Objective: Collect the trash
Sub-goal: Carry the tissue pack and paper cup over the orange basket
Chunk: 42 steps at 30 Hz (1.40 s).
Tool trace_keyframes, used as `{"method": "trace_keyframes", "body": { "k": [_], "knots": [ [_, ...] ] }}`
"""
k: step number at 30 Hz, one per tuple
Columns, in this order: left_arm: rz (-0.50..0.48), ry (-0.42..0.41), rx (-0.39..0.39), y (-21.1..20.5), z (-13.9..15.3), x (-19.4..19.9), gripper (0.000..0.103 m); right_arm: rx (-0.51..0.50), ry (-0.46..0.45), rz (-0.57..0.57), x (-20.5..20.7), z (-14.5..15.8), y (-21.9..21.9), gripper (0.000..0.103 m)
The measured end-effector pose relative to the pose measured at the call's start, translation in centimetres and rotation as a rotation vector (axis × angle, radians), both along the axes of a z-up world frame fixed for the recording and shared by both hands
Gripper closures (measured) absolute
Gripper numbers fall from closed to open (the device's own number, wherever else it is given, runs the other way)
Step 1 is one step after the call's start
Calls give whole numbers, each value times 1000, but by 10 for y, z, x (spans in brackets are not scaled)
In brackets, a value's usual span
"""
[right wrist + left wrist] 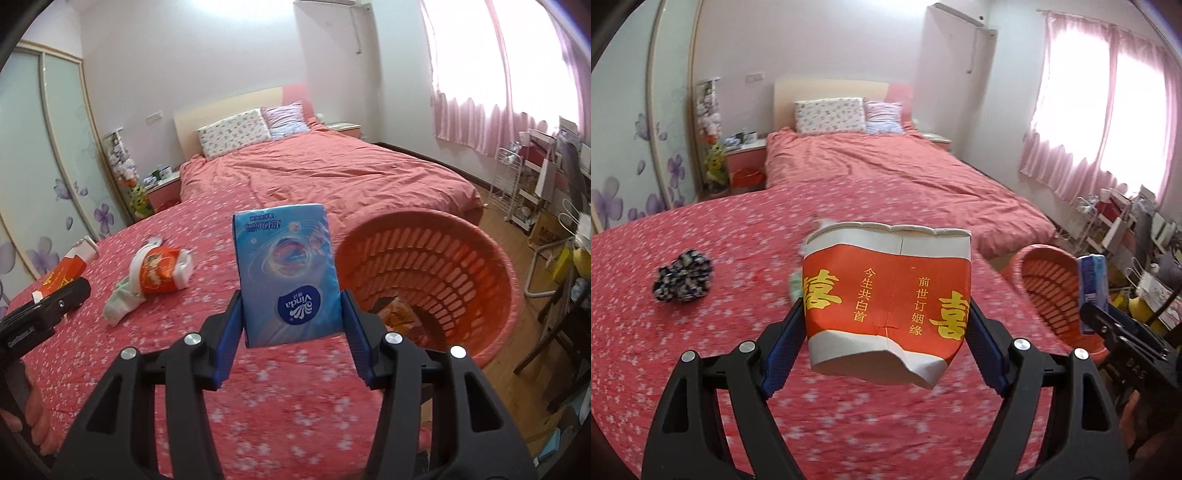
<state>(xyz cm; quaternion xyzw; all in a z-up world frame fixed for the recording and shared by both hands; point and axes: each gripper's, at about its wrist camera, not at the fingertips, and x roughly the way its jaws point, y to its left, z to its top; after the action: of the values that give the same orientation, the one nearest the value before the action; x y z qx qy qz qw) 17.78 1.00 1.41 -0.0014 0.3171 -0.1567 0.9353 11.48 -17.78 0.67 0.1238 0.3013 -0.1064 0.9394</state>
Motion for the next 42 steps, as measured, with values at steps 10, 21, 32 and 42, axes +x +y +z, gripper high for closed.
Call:
{"method": "trace_keyframes", "body": {
  "k": [10,21,32,42],
  "knots": [
    [-104,-15,-41,-60,0,-8,23,7,-9,-101,-17,-3,-52,52],
    [-201,5,-57,-121,-12,-11,23,30,-13,-182,-25,-17,-102,52],
    [-251,40,-35,-169,-28,-1,23,79,-15,-225,-19,-35,-136,52],
    [-298,60,-1,-202,-39,2,23,107,-18,-239,-16,-45,-151,52]
  ]
}}
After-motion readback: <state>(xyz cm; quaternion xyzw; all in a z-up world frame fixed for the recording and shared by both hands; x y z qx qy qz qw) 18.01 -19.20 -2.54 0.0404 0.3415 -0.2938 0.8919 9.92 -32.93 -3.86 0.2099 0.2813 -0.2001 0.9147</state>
